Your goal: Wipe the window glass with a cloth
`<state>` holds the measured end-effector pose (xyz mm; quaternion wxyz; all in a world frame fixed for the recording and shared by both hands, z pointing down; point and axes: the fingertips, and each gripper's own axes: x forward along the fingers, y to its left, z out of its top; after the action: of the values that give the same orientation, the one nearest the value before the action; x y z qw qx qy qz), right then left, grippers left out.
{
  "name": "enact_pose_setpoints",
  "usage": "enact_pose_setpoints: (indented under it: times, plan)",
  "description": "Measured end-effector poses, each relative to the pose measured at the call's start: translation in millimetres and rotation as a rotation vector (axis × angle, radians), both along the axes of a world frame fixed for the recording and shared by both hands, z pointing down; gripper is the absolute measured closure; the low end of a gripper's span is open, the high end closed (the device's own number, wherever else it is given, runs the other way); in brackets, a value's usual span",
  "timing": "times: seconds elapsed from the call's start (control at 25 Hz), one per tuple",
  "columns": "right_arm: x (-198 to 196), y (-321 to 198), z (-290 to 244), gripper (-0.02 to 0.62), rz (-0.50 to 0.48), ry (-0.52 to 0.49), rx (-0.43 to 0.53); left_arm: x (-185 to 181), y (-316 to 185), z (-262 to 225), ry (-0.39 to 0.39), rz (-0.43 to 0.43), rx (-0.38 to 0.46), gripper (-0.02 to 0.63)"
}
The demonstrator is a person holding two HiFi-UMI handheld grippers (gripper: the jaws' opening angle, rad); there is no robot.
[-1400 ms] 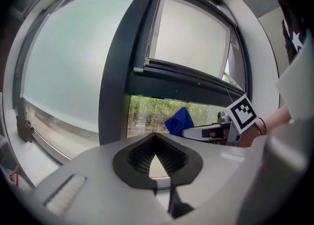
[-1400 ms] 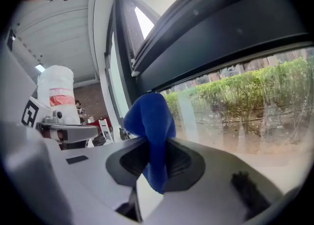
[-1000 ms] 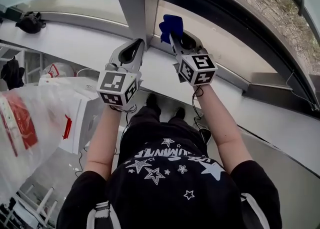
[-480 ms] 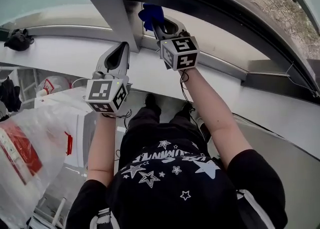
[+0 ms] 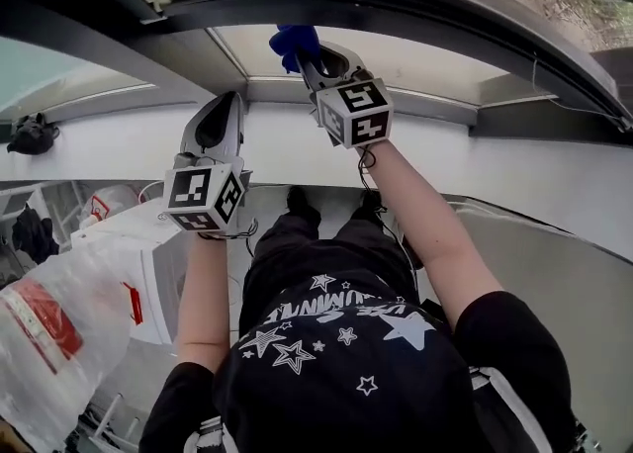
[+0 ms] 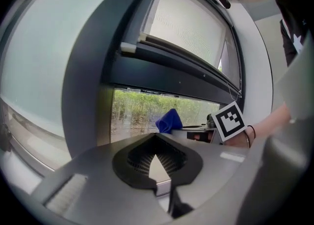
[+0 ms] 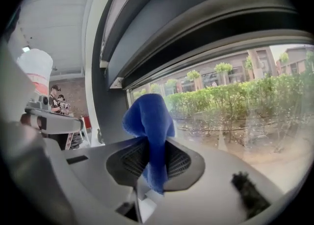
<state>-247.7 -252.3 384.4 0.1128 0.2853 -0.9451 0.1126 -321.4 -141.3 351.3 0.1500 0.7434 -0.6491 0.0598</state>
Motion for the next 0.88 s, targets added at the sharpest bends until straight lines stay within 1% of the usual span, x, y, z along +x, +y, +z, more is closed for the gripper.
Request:
enact_pose_setpoints:
  times: [0.12,0.24,0.44,0.68,0.88]
  plan:
    - [51,-8,0,0.522,0.050,-0.009,-0.013,43,-14,0,-0.001,0.036,-0.004,0.597]
    - [110,-19,0,0.522,0.139,-0.023,-0.025,87,-33,-2,-0.023,0.102,-0.004,0.597]
    - [200,-40,-5,0.522,0.217,-0.040,-0.032,148,-58,-9,-0.048,0.132,-0.007,0.597]
    - [307,-65,-8,0.522,0.341,-0.063,-0.034,224,-87,-14,-0.073,0.205,-0.009,0.597]
    - [399,-87,-8,0.522,0.489,-0.106,-0.045,293,-103,-17,-0.082,0.284,-0.009,0.597]
